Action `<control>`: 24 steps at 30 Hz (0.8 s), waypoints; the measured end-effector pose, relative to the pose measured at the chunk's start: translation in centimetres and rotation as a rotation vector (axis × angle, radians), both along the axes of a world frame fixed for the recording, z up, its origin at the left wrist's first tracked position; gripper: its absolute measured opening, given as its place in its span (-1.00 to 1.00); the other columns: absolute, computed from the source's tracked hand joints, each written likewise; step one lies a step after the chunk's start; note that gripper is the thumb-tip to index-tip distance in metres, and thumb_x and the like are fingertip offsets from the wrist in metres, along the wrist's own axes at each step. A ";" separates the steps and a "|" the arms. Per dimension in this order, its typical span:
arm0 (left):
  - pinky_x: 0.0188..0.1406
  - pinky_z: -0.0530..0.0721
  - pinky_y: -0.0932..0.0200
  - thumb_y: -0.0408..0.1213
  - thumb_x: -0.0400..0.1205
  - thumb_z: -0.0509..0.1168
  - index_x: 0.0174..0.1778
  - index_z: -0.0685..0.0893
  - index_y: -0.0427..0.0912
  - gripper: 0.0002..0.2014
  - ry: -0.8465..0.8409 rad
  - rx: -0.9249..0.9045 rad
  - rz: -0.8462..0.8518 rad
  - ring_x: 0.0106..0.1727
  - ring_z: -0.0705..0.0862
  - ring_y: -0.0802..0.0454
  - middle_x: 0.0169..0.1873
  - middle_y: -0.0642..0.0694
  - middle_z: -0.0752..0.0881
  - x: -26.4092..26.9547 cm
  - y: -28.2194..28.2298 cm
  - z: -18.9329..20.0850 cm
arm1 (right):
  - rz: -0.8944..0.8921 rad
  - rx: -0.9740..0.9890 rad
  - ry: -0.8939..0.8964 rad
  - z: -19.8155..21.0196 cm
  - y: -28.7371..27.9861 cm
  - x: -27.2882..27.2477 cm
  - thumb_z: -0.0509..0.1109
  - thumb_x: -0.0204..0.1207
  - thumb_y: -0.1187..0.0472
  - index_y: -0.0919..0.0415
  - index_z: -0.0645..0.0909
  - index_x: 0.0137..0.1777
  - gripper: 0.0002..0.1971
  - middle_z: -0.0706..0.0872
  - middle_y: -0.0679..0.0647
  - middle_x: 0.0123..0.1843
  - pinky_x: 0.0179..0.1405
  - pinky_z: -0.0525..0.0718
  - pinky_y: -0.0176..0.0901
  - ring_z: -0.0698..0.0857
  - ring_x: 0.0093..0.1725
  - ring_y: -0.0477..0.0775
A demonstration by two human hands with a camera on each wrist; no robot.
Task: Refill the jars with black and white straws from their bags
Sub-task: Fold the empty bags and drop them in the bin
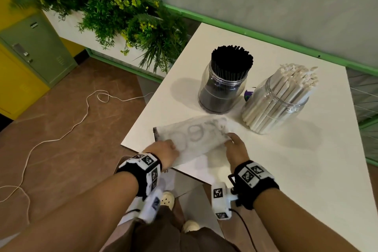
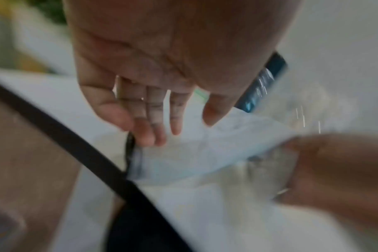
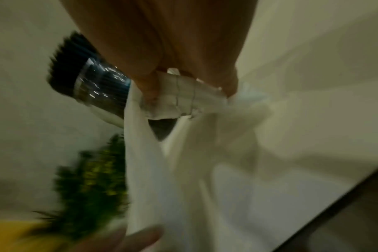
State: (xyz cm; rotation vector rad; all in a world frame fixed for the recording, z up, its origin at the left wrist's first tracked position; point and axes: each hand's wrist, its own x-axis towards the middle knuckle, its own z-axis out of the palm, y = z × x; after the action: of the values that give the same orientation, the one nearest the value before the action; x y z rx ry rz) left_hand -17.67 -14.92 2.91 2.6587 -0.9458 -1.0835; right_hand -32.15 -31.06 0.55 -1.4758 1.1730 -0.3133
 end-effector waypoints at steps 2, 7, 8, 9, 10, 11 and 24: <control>0.09 0.66 0.01 0.18 0.64 0.08 0.21 0.59 -0.12 -0.52 0.489 -0.239 0.436 0.17 0.64 -0.14 0.25 -0.12 0.65 -1.2 -1.0 1.7 | -0.125 0.371 -0.380 2.6 1.6 1.0 0.22 0.54 0.36 0.21 0.59 -0.16 -0.86 0.70 0.17 -0.17 -0.20 0.56 -0.08 0.65 -0.16 0.16; -0.01 0.74 -0.15 0.27 0.55 0.22 0.20 0.64 0.08 -0.56 0.993 -0.609 0.712 0.19 0.70 -0.05 0.13 -0.01 0.75 -2.8 -3.7 5.4 | -0.043 0.517 -0.517 5.8 2.8 3.0 0.31 0.47 0.15 0.40 0.53 0.24 -0.59 0.70 0.38 0.16 -0.11 0.67 0.07 0.69 0.09 0.39; 0.02 0.75 -0.16 0.14 0.57 0.29 0.16 0.68 0.02 -0.65 0.951 -0.687 0.759 0.17 0.71 -0.08 0.09 -0.05 0.77 -2.6 -4.0 5.6 | -0.062 0.437 -0.485 6.2 2.5 3.2 0.27 0.51 0.25 0.34 0.52 0.15 -0.75 0.70 0.34 0.06 -0.22 0.66 -0.03 0.68 -0.01 0.33; -0.01 0.76 -0.13 -0.01 0.59 0.34 0.10 0.71 -0.05 -0.74 0.895 -0.750 0.810 0.14 0.72 -0.12 0.04 -0.11 0.78 -2.2 -4.2 5.7 | -0.056 0.318 -0.466 6.6 2.1 3.0 0.23 0.53 0.37 0.23 0.49 0.08 -0.85 0.67 0.25 -0.03 -0.27 0.64 -0.11 0.65 -0.07 0.23; -0.08 0.76 -0.08 -0.15 0.60 0.34 0.02 0.72 -0.11 -0.83 0.833 -0.776 0.847 0.10 0.72 -0.15 -0.02 -0.15 0.79 -1.9 -4.3 6.1 | -0.046 0.139 -0.437 6.9 1.8 2.6 0.21 0.51 0.44 0.14 0.46 0.08 -0.76 0.63 0.14 -0.03 -0.21 0.63 -0.12 0.61 -0.05 0.16; -0.15 0.75 -0.04 -0.24 0.59 0.33 -0.06 0.71 -0.15 -0.90 0.766 -0.780 0.875 0.04 0.72 -0.17 -0.08 -0.17 0.79 -1.4 -4.1 6.1 | 0.006 -0.083 -0.423 7.5 1.5 2.0 0.23 0.46 0.41 0.08 0.43 0.17 -0.67 0.59 0.05 0.06 -0.06 0.62 -0.13 0.59 0.05 0.09; 0.15 0.68 -0.05 -0.06 0.56 0.40 -0.12 0.65 -0.06 -0.84 0.445 -0.796 0.517 -0.05 0.69 0.01 -0.08 -0.10 0.73 -2.0 -2.9 7.1 | 0.749 -0.970 0.309 9.8 1.7 -0.9 0.53 0.36 0.01 0.15 0.47 0.28 -0.47 0.69 0.13 0.10 -0.18 0.60 0.00 0.69 -0.01 0.26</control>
State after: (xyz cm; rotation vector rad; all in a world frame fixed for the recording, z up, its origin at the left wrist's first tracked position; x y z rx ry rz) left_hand -19.63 -17.81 10.03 1.7557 -0.4208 -0.8632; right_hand -33.08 -29.40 10.34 -2.7667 0.5908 -0.1212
